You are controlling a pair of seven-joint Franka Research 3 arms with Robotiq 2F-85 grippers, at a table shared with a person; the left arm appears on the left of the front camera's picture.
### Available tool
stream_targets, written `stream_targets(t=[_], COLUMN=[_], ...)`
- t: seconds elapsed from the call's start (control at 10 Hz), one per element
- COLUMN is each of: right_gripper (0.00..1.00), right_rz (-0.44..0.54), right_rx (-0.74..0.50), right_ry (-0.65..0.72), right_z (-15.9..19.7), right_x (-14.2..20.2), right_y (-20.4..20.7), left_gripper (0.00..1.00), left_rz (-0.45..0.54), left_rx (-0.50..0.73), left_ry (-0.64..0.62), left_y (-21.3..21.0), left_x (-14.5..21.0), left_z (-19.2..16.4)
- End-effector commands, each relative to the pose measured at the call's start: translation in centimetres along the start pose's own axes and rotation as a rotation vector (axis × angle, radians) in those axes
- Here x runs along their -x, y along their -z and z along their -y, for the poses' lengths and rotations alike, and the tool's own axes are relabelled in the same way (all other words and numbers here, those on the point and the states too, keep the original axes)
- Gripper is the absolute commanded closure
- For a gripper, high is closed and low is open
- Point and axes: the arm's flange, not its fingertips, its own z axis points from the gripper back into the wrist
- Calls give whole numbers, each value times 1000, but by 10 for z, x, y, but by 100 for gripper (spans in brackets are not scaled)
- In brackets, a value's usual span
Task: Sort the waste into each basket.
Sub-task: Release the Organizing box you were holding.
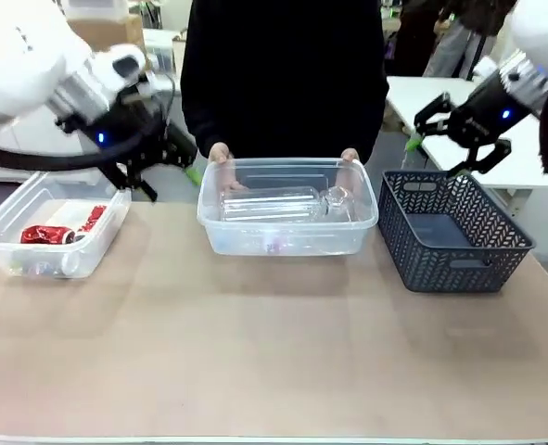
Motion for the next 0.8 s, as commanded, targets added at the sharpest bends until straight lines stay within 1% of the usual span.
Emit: stream_targets(t=[0.0,0.7], right_gripper=[0,0], right_rz=[-26,-26], right_rx=[24,24], right_ry=[-29,-29], right_z=[-18,-18], right_x=[-15,-15], right_y=[2,2], left_gripper=[0,0], left_rz=[45,45], left_rx=[-49,-49], left_ry=[-78,-78], left_y=[-9,-9], left_x=[-11,-11], left_z=[10,10])
